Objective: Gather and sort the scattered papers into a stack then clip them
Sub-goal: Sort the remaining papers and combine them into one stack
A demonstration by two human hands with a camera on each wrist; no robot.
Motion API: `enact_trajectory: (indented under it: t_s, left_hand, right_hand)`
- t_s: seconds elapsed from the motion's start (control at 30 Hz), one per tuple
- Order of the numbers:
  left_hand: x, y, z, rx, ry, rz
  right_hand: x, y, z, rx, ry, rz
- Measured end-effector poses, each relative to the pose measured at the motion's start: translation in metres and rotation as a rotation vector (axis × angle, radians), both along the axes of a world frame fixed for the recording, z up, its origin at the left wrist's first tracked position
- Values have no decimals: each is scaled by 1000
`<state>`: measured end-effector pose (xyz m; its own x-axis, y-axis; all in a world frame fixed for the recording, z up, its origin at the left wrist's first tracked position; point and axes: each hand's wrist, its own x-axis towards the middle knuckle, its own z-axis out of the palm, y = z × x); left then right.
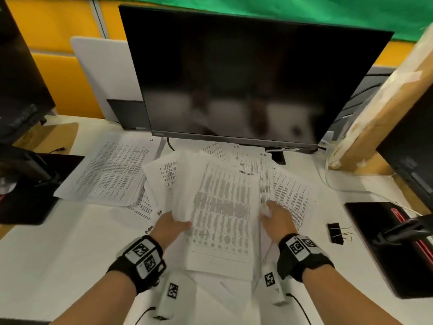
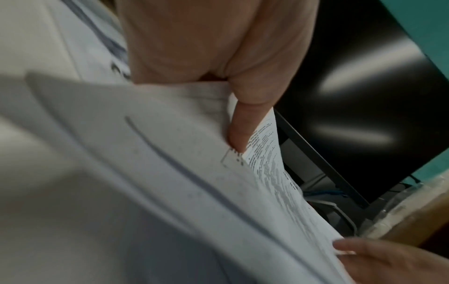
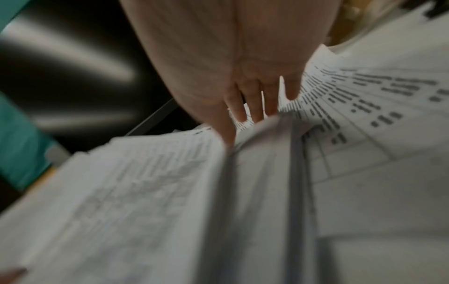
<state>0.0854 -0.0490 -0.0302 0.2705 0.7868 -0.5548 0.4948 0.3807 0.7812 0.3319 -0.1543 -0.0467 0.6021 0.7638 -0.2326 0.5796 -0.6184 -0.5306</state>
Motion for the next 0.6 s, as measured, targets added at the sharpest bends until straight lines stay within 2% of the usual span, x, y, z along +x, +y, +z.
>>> enact_trajectory:
  t_s: [0.07, 0.13, 0.2, 0.33, 0.43, 0.6]
  left_hand:
    - [-19, 11, 1, 61, 60, 46]
    - [-35, 19, 3, 107, 94, 101]
    - [-46, 26, 5, 132, 96, 157]
    - [-57, 32, 9, 167, 98, 214]
    - [-63, 33, 11, 176, 95, 226]
    - [-69, 33, 13, 181, 80, 249]
  right_hand:
    - [0, 0, -1, -200, -98, 118]
    - [2, -2, 1, -274, -151, 124]
    - [9, -7, 2, -208, -96, 42]
    - [31, -26, 8, -54, 73, -259]
    - [46, -42, 14, -54, 87, -378]
    - [49, -56, 17, -193, 261, -305]
